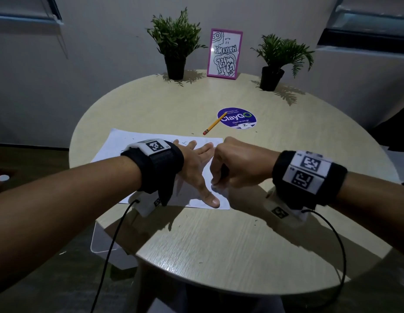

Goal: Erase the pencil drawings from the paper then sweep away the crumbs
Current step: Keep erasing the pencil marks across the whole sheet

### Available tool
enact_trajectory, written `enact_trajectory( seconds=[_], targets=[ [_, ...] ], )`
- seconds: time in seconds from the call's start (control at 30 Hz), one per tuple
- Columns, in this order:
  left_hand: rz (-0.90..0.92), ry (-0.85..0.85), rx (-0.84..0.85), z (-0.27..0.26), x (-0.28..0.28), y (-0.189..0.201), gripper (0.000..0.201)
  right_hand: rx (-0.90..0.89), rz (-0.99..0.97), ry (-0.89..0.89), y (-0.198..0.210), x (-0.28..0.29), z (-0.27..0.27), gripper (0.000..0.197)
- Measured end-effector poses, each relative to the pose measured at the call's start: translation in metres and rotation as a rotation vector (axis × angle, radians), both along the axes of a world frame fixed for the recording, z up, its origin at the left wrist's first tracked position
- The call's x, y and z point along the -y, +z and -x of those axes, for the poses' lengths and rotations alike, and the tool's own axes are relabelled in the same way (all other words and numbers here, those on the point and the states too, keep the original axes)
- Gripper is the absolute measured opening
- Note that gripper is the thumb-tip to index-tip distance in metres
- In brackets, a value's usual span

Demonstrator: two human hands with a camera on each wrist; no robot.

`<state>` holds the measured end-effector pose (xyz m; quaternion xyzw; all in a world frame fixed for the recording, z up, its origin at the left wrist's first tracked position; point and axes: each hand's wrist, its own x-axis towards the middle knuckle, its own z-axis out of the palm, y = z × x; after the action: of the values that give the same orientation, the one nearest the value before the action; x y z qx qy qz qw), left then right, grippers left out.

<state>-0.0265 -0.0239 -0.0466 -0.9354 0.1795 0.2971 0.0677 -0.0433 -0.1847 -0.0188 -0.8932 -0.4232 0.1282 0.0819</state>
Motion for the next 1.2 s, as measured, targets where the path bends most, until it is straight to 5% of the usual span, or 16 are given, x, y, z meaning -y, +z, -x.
enact_trajectory(
  seconds=[0.2, 0.43, 0.63, 0.73, 0.93, 1.2],
  targets=[
    [0.019, 0.006, 0.030, 0.004, 0.000, 0.004, 0.143, 0.175, -0.064, -0.108, -0.002, -0.007, -0.040, 0.009],
    [0.003, -0.016, 0.016, -0.003, -0.001, -0.004, 0.154, 0.022, -0.067, 0.002, -0.007, 0.002, 0.005, 0.002],
    [-0.013, -0.023, 0.048, 0.004, 0.002, 0.002, 0.134, 0.124, -0.056, -0.084, 0.001, -0.015, -0.025, 0.010],
    [-0.024, -0.016, 0.016, 0.005, 0.002, 0.006, 0.119, 0.024, -0.024, -0.030, -0.003, -0.013, -0.004, 0.010],
    [0.038, -0.015, 0.060, 0.001, -0.003, -0.006, 0.154, 0.053, -0.134, -0.105, -0.009, 0.008, -0.018, 0.006],
    [0.200, -0.104, -0.019, 0.003, -0.029, 0.019, 0.099, 0.090, -0.099, -0.159, -0.007, 0.006, -0.033, 0.005]
  ],
)
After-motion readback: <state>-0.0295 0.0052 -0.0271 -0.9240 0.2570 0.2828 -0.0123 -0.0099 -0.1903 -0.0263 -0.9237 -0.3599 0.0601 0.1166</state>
